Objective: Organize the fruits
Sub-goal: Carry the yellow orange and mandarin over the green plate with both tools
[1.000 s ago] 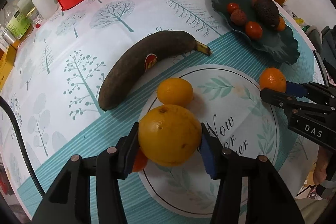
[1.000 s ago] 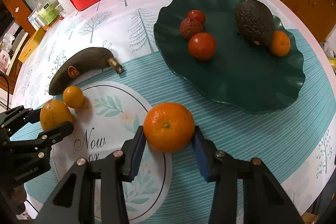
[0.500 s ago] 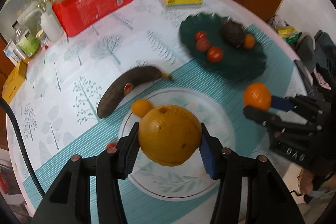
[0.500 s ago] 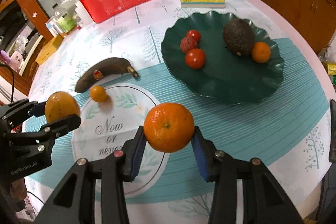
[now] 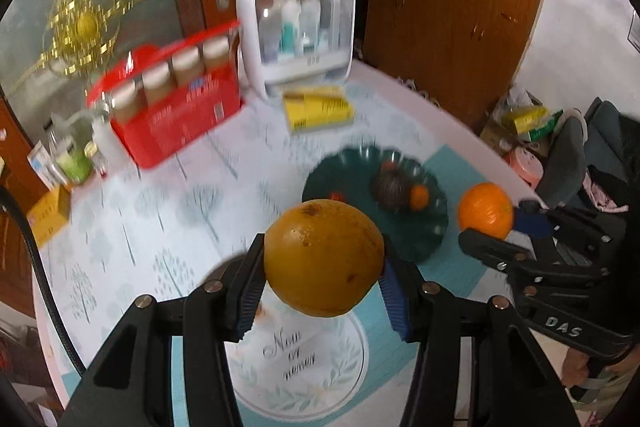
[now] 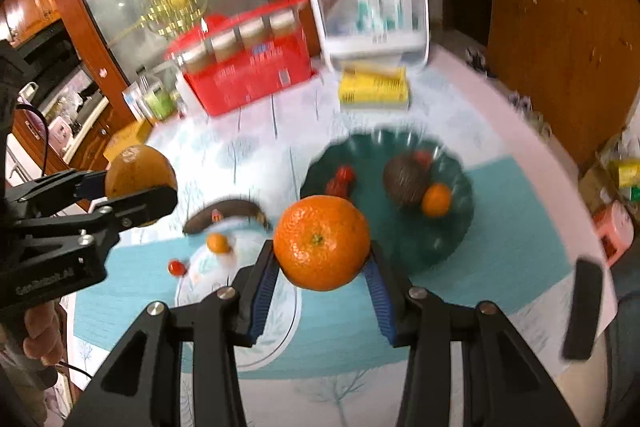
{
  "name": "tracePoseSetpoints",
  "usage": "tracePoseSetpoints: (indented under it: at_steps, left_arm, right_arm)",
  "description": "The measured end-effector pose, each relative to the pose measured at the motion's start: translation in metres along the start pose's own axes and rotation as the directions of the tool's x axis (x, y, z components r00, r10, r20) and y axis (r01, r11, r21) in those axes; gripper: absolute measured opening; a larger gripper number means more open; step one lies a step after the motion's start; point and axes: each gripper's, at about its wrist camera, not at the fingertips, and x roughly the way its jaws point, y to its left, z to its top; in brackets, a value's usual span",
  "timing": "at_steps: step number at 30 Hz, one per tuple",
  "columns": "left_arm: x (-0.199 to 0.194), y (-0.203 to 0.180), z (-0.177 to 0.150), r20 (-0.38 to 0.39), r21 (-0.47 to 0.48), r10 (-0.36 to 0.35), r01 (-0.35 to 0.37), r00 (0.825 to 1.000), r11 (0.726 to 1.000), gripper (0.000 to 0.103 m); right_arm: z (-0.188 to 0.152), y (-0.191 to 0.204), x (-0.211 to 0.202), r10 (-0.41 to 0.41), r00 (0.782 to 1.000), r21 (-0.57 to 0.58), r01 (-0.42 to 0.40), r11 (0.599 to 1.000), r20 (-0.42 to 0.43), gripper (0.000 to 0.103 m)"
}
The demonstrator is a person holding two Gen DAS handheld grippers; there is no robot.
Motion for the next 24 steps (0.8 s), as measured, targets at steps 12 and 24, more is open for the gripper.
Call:
tracePoseSetpoints:
  at_steps: [12, 24]
  left_arm:
    - [0.050, -0.033, 0.073, -0.021, -0.017, 0.069, -0.069, 0.997, 0.997, 0.051]
    - [0.205, -0.052, 0.067, -0.234, -0.052, 0.076, -0.091, 0.969, 0.995, 0.051]
  right_arm:
    - [0.065, -0.044, -0.001, 0.018, 0.999, -0.100, -0.013, 0.995, 0.042, 0.044]
    - [0.010, -0.087, 0.130, 0.042, 0.968, -0.079, -0.063, 0.995, -0.248, 0.044]
